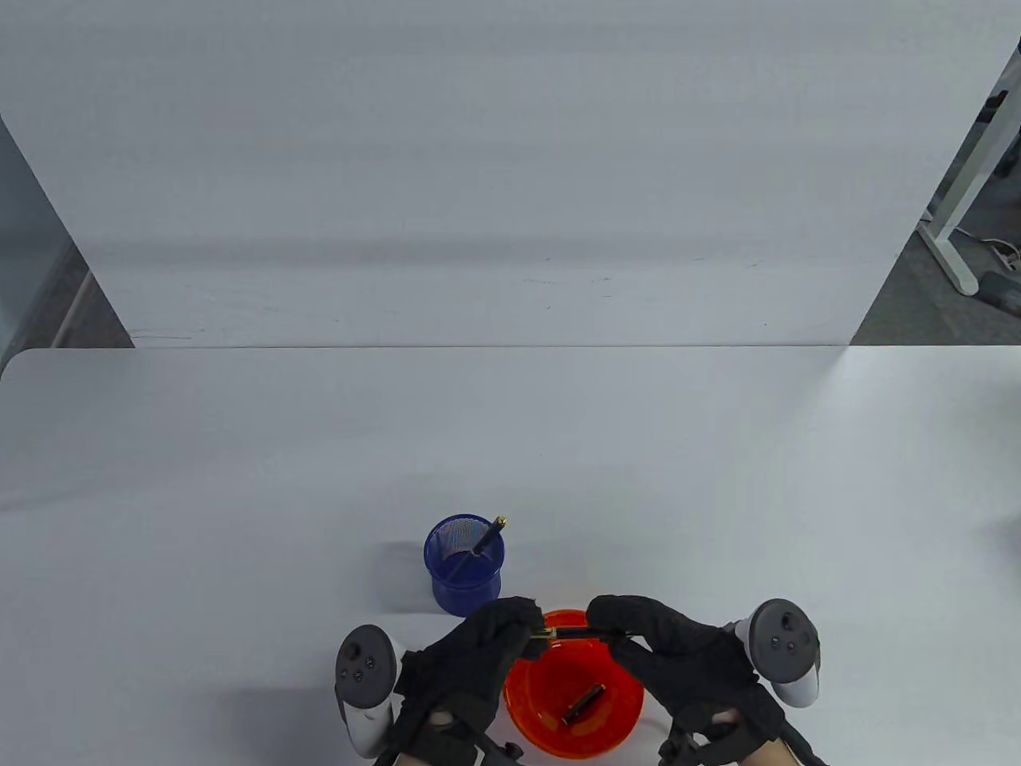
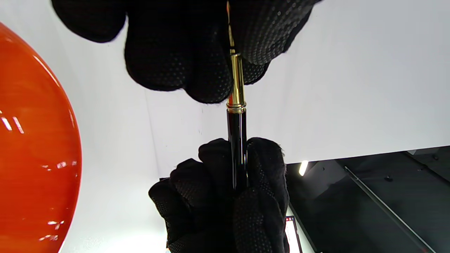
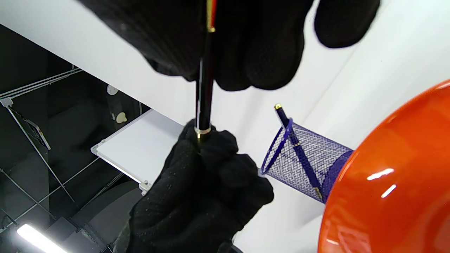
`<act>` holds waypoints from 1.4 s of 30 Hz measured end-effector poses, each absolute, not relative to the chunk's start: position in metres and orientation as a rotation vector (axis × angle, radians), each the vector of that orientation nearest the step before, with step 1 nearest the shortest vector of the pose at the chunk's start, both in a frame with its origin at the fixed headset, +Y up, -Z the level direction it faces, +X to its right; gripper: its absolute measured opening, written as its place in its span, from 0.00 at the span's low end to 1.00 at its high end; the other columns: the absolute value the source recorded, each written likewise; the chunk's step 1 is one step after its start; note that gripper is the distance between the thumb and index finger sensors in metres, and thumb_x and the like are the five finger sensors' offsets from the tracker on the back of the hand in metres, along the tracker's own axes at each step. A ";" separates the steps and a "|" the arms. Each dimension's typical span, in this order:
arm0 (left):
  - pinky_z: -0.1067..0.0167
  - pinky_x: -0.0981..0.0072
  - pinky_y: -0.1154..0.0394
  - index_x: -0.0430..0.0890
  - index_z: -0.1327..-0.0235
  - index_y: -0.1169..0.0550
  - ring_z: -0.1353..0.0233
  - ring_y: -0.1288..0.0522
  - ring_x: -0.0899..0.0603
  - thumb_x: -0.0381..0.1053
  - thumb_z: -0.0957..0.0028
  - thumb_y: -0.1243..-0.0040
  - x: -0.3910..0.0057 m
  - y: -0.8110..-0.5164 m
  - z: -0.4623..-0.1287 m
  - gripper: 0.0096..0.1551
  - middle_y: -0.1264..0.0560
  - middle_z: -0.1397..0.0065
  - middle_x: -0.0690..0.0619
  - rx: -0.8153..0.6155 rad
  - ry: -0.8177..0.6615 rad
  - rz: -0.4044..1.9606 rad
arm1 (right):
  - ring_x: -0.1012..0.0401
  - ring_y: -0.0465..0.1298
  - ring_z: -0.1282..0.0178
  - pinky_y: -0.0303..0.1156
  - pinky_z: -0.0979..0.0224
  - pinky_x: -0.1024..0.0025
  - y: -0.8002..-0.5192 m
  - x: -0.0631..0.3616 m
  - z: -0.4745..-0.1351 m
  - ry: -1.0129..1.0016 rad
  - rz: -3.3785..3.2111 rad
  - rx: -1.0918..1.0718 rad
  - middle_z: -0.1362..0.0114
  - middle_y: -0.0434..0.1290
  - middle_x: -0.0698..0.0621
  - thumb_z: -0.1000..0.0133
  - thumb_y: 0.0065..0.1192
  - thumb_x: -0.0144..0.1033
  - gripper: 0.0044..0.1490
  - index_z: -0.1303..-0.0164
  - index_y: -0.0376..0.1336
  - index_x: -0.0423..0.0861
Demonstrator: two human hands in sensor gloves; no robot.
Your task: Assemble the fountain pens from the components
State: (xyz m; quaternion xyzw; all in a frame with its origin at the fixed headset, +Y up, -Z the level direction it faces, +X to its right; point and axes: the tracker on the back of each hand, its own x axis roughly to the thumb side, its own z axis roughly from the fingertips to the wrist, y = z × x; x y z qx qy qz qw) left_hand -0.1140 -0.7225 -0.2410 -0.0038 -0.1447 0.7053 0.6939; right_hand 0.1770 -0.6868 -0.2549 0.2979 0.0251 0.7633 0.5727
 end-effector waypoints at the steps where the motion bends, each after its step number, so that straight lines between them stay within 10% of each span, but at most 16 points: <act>1: 0.38 0.25 0.34 0.40 0.34 0.21 0.41 0.20 0.29 0.40 0.38 0.40 -0.114 -0.723 -0.241 0.20 0.18 0.38 0.35 -0.011 -0.322 1.588 | 0.40 0.75 0.35 0.62 0.27 0.31 -0.687 0.177 -0.255 0.053 1.792 0.697 0.26 0.75 0.37 0.40 0.67 0.32 0.27 0.28 0.68 0.47; 42: 0.38 0.25 0.33 0.40 0.34 0.21 0.42 0.20 0.29 0.41 0.38 0.40 -0.113 -0.722 -0.241 0.20 0.18 0.38 0.36 -0.008 -0.327 1.569 | 0.41 0.77 0.39 0.63 0.28 0.32 -0.691 0.177 -0.256 0.065 1.783 0.700 0.31 0.79 0.38 0.38 0.64 0.35 0.26 0.29 0.68 0.45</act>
